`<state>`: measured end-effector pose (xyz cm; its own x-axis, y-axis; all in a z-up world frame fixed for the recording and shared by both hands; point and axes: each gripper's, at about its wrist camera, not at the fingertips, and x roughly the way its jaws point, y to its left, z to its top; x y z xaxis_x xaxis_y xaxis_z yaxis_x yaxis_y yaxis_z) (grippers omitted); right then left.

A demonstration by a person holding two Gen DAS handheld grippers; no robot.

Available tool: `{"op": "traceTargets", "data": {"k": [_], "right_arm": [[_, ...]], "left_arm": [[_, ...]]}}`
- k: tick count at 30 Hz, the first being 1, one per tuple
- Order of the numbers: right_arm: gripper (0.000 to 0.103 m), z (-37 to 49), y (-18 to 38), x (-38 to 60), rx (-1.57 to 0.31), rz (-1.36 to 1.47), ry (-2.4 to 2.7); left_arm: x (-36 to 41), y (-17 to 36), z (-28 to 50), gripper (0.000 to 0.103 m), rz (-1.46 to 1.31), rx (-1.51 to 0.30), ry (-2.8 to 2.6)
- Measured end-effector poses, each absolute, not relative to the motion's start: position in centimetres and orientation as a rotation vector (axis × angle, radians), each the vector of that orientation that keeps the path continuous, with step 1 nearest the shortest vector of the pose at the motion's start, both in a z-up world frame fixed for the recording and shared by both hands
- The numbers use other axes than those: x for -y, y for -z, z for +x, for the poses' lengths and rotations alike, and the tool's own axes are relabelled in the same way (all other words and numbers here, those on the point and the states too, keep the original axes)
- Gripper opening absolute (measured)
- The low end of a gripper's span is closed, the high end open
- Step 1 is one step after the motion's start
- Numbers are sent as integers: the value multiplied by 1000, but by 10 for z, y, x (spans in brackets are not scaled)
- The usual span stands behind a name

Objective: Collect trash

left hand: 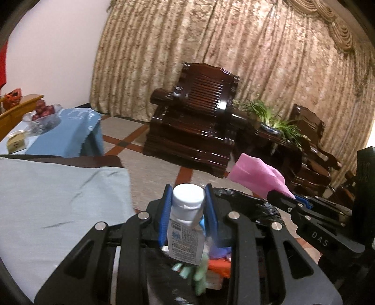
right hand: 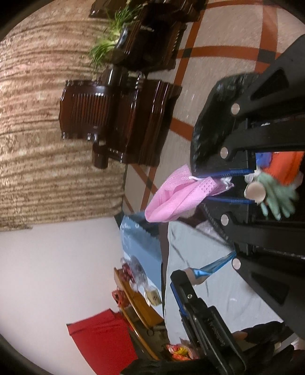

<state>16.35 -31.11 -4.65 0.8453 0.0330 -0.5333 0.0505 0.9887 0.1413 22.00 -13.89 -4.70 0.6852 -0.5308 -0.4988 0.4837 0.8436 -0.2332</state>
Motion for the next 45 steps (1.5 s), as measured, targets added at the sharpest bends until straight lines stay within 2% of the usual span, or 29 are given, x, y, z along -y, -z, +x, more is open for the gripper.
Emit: {"op": "traceTargets", "data": {"k": [13,17,20,21,23,26,27,29,30,31,32,33,36,45], "right_arm": [[14,151,79,361,-622,203,110],[20,150,88,366,-636,201,116],[37,151,93,367,-651,200,122],[40,150,94,367,-653,201,122],[46,149,96,367,-655,201,124],[55,147,95,365,-652,198,124],[64,146,94,364,-650,194,126],[75,144,92,364,-641,190,131],[78,144,91,364,-638,190,131],[81,143,89,363,-636,188,133],[90,143,88,362,-633,186,138],[94,141,86,361,-628,184,142],[97,138,79,356,-617,182,127],[97,126,61,333,-604,165,64]], "left_arm": [[194,86,224,27,-43,-649,643],[198,94,227,28,-38,-675,655],[197,101,230,29,-39,-702,659],[197,102,230,30,-38,-703,659],[194,102,230,41,-36,-705,659],[194,101,229,47,-35,-701,654],[192,100,228,50,-37,-700,652],[184,96,227,61,-41,-689,640],[183,93,226,64,-41,-682,636],[180,91,225,71,-39,-674,629],[177,88,223,78,-38,-667,620],[171,84,221,80,-39,-656,608],[160,75,216,90,-38,-637,581],[118,48,190,97,-4,-606,466]]}}
